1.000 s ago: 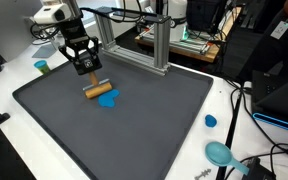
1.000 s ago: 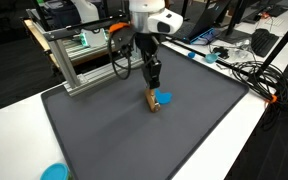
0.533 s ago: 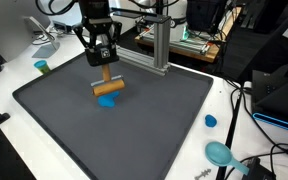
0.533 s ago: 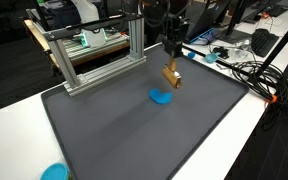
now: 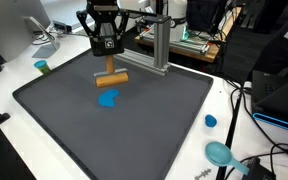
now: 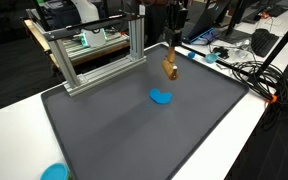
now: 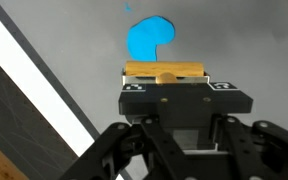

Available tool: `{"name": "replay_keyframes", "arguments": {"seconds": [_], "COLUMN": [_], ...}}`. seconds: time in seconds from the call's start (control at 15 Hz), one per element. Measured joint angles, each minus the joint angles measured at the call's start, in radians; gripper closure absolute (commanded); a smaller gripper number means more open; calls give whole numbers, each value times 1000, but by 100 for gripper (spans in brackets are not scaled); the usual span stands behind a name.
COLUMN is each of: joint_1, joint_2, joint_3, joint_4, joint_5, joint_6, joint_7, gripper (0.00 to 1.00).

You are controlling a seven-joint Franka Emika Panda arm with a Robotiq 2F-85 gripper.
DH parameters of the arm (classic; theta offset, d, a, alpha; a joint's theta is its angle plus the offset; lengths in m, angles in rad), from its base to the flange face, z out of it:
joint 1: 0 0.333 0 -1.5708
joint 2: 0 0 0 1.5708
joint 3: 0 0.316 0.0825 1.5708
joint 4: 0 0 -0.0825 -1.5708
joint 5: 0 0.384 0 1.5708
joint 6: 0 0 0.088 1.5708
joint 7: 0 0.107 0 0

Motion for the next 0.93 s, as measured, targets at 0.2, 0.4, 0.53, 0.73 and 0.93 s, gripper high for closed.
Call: {"name": "replay_keyframes", "arguments": {"seconds": [0.2,0.4,0.53,0.73,0.93], "joint_1": [-3,-17,-31,-44,-39], "joint_2": [14,18,12,-23,-64], "joint_3": [-1,-4,-8,-12,-12], "joint_4": [0,-1,-7,-33,-62], "joint_5": [1,2,2,2,2], "joint_6": [16,42,56,74,58], "joint_7": [83,226,318,463,630], "gripper": [78,78,78,78,78]}}
